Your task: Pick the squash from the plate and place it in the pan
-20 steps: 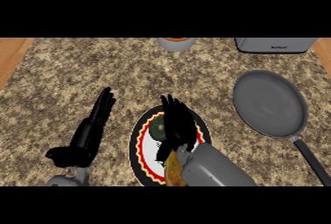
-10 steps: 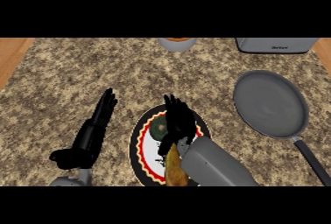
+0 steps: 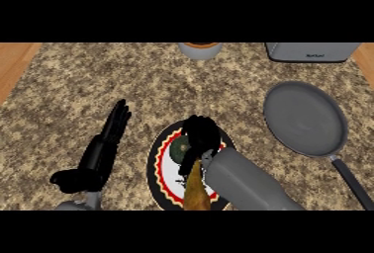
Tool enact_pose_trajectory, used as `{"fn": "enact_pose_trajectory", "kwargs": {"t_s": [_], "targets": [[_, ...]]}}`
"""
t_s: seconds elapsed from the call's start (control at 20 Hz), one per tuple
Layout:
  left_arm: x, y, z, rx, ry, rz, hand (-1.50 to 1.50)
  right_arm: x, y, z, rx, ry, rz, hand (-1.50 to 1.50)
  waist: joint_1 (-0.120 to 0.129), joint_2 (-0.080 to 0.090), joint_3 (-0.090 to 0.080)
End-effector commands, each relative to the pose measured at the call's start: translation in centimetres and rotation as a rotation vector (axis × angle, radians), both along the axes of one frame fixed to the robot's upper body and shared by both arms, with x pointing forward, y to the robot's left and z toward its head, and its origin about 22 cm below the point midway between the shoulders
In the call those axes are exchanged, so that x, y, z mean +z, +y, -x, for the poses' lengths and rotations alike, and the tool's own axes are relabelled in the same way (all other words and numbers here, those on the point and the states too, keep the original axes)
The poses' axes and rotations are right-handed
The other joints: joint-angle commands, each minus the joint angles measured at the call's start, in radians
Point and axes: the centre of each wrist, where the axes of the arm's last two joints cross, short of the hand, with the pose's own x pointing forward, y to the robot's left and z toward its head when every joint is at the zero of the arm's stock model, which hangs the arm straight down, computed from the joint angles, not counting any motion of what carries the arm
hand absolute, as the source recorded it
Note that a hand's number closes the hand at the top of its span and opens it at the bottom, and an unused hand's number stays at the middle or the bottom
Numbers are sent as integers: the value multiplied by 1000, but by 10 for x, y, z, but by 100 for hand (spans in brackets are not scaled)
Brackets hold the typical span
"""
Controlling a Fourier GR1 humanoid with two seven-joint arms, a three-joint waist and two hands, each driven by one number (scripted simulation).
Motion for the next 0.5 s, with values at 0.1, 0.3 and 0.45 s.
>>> {"fn": "enact_pose_trajectory", "kwargs": {"t_s": [0.1, 0.3, 0.45], "targets": [[-7, -15, -2, 15, 13, -12, 0, -16, 1, 7, 36, -33, 29, 150, -5, 13, 2], [-11, 4, 5, 17, 15, -30, 0, 6, 10, 2, 7, -185, 31, 150, -8, 11, 2], [-2, -5, -2, 30, -5, -8, 0, 4, -12, 31, 23, -157, 25, 150, -19, 9, 2]]}}
